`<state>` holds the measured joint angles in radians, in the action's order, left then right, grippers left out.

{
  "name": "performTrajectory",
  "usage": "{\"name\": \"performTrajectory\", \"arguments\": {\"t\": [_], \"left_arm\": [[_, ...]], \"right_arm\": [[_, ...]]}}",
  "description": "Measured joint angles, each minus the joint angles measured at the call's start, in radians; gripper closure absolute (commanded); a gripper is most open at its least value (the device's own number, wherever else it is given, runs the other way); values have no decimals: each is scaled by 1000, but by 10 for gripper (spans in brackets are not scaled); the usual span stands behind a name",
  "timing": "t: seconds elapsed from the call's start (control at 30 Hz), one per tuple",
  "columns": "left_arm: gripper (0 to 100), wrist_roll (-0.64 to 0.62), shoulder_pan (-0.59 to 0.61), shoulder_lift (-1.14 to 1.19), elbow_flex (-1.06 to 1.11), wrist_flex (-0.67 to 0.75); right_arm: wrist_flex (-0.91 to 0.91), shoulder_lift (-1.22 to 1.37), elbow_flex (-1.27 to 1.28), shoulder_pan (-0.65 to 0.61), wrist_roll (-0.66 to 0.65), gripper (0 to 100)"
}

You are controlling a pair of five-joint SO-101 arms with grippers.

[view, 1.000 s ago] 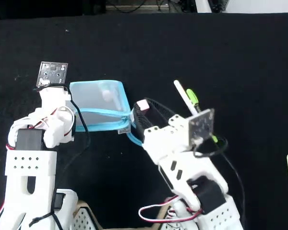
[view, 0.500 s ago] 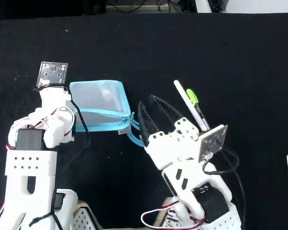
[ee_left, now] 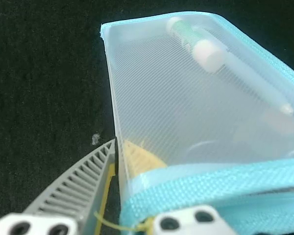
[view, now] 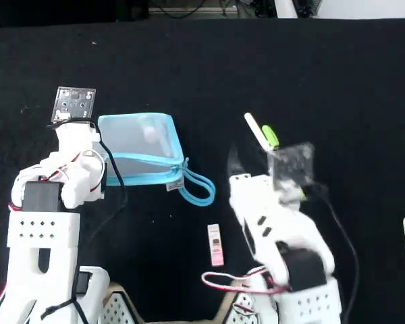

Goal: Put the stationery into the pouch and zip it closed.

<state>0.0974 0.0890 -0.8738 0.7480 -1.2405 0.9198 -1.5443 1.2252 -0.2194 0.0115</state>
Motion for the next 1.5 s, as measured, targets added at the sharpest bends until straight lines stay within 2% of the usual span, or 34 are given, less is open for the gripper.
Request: {"name": "performTrajectory", "arguments": {"t": [0.1,0.27,0.5,0.67,0.83,1.0,1.17,1.3,1.43,1.5], "left_arm": [[970,0,0,0,0,0],[970,0,0,0,0,0],[970,0,0,0,0,0],[970,0,0,0,0,0],[970,0,0,0,0,0],[970,0,0,0,0,0],[970,-5,80,0,2,3],[970,-61,117,0,8,28],[970,-69,117,0,8,28],[970,-69,117,0,8,28]], "right_arm": [[109,175,-55,-32,-60,900],[267,486,-155,-170,-31,899],[287,895,-232,-204,58,899],[304,1086,-295,-206,98,899],[325,1172,-313,-252,101,895],[325,1183,-319,-315,101,802],[325,1183,-319,-330,101,822],[313,1183,-319,-331,101,821],[216,1183,-247,-331,101,822],[160,1185,-199,-331,101,854]]}}
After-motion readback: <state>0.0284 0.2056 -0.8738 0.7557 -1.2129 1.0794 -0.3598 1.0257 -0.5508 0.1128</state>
